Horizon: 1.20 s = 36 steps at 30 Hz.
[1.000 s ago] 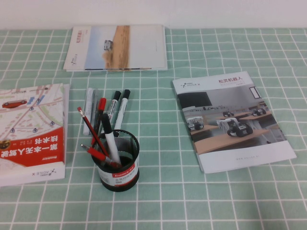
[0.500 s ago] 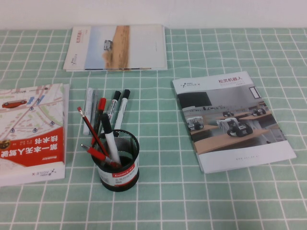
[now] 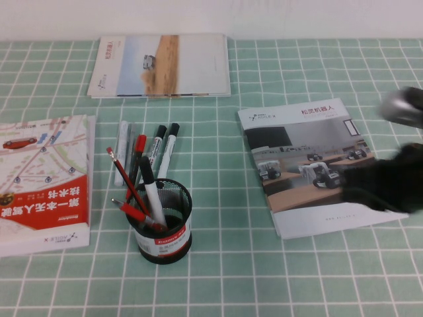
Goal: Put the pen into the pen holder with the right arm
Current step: Pick up the pen on the table
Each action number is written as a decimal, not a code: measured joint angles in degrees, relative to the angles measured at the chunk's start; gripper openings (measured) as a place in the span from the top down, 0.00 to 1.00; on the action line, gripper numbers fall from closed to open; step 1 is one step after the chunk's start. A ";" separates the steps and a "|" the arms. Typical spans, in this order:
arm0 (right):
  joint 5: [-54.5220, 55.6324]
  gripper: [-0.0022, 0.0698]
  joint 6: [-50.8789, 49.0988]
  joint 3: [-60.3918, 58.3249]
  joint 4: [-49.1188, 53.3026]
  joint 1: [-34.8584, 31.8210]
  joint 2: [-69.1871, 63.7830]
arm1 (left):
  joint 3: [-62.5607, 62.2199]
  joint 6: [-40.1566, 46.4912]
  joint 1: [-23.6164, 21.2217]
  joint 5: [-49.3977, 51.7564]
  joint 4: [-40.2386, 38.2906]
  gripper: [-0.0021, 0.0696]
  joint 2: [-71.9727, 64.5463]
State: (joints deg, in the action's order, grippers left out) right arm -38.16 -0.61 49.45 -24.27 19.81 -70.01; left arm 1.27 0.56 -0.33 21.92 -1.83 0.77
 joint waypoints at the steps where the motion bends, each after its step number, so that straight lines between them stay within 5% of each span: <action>1: -0.09 1.00 -0.52 1.96 0.59 1.95 -2.48 | 0.00 0.00 0.00 0.00 0.00 0.98 0.00; 10: -5.54 1.00 -7.57 27.51 7.57 13.85 -28.38 | 0.00 0.00 0.00 0.00 0.00 0.98 0.00; 18: -13.39 0.98 -11.82 55.61 12.46 18.06 -48.53 | 0.00 0.00 0.00 0.00 0.00 0.98 0.00; 28: -25.08 0.64 -22.05 87.38 18.22 19.68 -68.68 | 0.00 0.00 0.00 0.00 0.00 0.98 0.00; 36: -24.72 0.59 -26.57 97.74 22.96 19.84 -76.81 | 0.00 0.00 0.00 0.00 0.00 0.98 0.00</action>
State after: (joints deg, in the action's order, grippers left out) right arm -62.88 -27.18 147.19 -1.31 39.65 -146.82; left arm 1.27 0.56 -0.33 21.92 -1.83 0.77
